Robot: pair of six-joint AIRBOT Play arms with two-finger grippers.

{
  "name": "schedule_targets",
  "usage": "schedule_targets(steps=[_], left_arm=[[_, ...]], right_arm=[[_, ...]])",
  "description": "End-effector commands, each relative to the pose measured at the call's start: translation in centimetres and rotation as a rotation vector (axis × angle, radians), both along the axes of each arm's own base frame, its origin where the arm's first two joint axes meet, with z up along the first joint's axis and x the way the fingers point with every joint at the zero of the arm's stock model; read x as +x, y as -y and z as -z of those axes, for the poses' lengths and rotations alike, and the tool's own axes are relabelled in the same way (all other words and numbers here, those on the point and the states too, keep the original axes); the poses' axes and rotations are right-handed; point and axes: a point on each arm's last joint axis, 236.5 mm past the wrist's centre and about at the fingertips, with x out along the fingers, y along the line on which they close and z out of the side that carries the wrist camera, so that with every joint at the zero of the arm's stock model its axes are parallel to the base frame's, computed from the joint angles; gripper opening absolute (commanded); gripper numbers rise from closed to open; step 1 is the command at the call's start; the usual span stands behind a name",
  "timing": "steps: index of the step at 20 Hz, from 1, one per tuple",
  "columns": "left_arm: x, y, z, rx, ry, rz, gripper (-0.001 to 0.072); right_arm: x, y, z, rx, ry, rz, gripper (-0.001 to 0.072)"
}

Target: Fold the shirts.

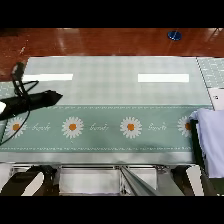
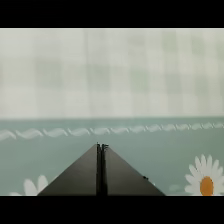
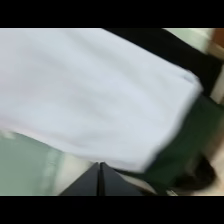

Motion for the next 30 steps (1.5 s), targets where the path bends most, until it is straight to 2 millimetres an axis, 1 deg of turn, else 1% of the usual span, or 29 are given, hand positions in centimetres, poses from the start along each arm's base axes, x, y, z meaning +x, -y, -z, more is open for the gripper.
schedule_targets(steps=[1, 2, 3, 4, 5, 6, 7, 8, 9, 10, 11, 12, 13, 14, 16, 18, 30], left_arm=[[3.5, -2.2, -5.8, -0.013, 0.073, 0.015, 0.0013], [4.5, -1.5, -8.8, -0.033, 0.117, 0.046, 0.0013], [5.4, 0.3, -12.0, -0.058, 0.164, 0.104, 0.0013], [5.8, 2.3, -14.4, -0.055, 0.206, 0.168, 0.0012], [6.2, 4.3, -16.0, -0.021, 0.246, 0.229, 0.0012], [6.5, 5.9, -16.1, 0.05, 0.263, 0.28, 0.0012], [6.7, 7.2, -14.5, 0.148, 0.253, 0.323, 0.0012], [6.9, 7.5, -11.3, 0.247, 0.188, 0.326, 0.0012], [7.1, 6.9, -7.4, 0.336, 0.092, 0.303, 0.0012], [6.8, 5.7, -3.3, 0.416, -0.022, 0.274, 0.0013], [6.1, 4.3, 0.6, 0.465, -0.145, 0.246, 0.0013], [5.2, 3.5, 3.5, 0.47, -0.251, 0.229, 0.0013], [4.7, 3.2, 5.1, 0.471, -0.313, 0.233, 0.0013], [4.6, 3.0, 5.9, 0.475, -0.341, 0.236, 0.0013], [4.8, 2.9, 6.3, 0.475, -0.344, 0.234, 0.0013], [4.8, 3.0, 6.5, 0.476, -0.347, 0.237, 0.0013], [4.8, 3.0, 6.7, 0.476, -0.351, 0.237, 0.0013]], right_arm=[[15.5, -2.4, -5.4, 0.024, 0.476, -0.323, 0.0021], [20.2, -5.2, -8.0, 0.022, 0.594, -0.46, 0.0021], [24.3, -8.6, -10.3, -0.005, 0.679, -0.593, 0.0021], [27.8, -12.8, -12.0, -0.053, 0.735, -0.734, 0.0021], [30.3, -17.3, -12.3, -0.092, 0.752, -0.87, 0.0021], [31.7, -21.2, -11.1, -0.117, 0.724, -0.991, 0.0021], [32.5, -24.3, -8.5, -0.142, 0.646, -1.098, 0.0021], [32.6, -25.9, -4.5, -0.178, 0.492, -1.188, 0.0021], [32.2, -25.9, -0.1, -0.204, 0.305, -1.219, 0.0021], [31.2, -25.1, 3.5, -0.213, 0.134, -1.223, 0.0021], [30.0, -24.1, 6.6, -0.204, -0.013, -1.218, 0.002], [29.2, -23.5, 8.6, -0.183, -0.096, -1.212, 0.002], [28.7, -23.2, 9.8, -0.168, -0.131, -1.195, 0.0021], [28.8, -23.2, 10.1, -0.166, -0.133, -1.185, 0.0021], [30.0, -23.5, 9.9, -0.187, -0.078, -1.19, 0.0021], [30.7, -23.7, 9.8, -0.198, -0.051, -1.192, 0.0021], [30.7, -23.7, 9.7, -0.198, -0.051, -1.192, 0.0021]])
